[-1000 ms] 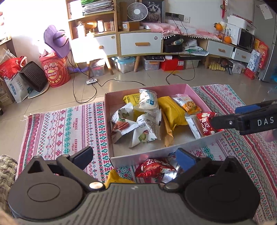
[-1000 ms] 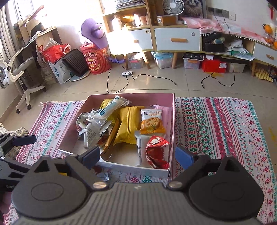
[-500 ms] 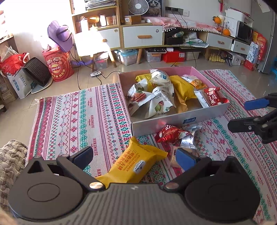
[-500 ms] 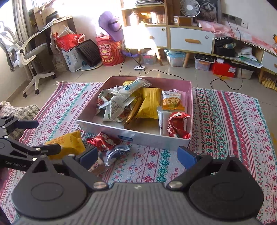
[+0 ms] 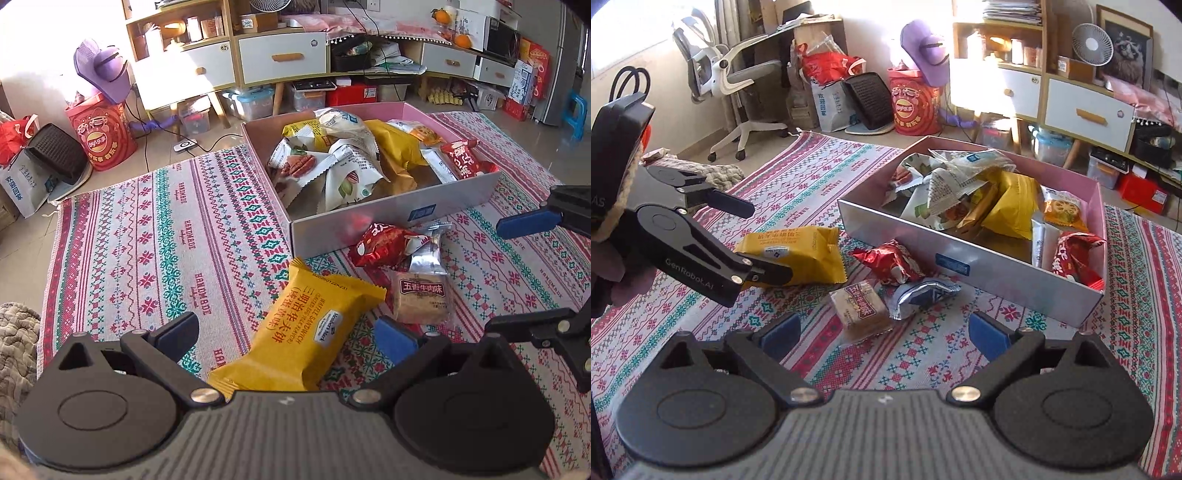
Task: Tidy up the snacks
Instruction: 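Withdraw both tools from the tray toward the remaining snacks, then grasp the yellow sandwich-cake bag with the left tool while the right tool grasps the small biscuit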
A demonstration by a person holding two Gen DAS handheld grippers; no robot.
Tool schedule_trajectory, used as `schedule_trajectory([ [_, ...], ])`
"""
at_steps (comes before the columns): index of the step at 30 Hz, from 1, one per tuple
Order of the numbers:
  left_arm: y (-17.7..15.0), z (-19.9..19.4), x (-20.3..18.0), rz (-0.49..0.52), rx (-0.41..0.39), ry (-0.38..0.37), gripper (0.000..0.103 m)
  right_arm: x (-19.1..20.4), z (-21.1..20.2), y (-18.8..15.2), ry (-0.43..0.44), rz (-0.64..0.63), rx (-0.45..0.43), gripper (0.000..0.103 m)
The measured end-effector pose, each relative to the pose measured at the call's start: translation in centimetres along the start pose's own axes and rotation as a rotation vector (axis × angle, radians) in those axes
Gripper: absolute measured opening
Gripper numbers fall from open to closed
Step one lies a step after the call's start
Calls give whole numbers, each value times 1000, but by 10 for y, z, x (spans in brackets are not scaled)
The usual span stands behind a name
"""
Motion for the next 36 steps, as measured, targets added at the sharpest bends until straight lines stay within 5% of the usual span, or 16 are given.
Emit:
schedule_trajectory([
  [7, 3, 11, 6, -27, 32, -7, 101, 22, 14, 7, 102, -75, 0, 76],
  [16, 3, 18, -7, -18, 91, -56, 81, 24, 30, 2, 56, -114, 33, 63],
  [21, 2, 15, -12, -29, 98, -64, 73, 23, 28, -1, -4, -136, 46, 35],
  [23, 1, 13, -11, -45, 104, -59, 67, 20, 25, -2, -4, -114, 53, 32],
  [27, -7, 13, -9, -84, 146, -48, 54, 17, 20, -7, -21, -109, 74, 31],
  [36, -23, 4, -24, -86, 183, -56, 51, 3, -2, -19, -103, -49, 157, 31],
])
Point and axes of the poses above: each gripper's, at about its wrist camera, not at the fingertips, and z roughly the way its jaws point, x to its left, y to its top, the point moved 6 cm from there along z, roughly the way its jaws point, and after that the axes turned 10 degrees about -z, right-handed, at the moved point
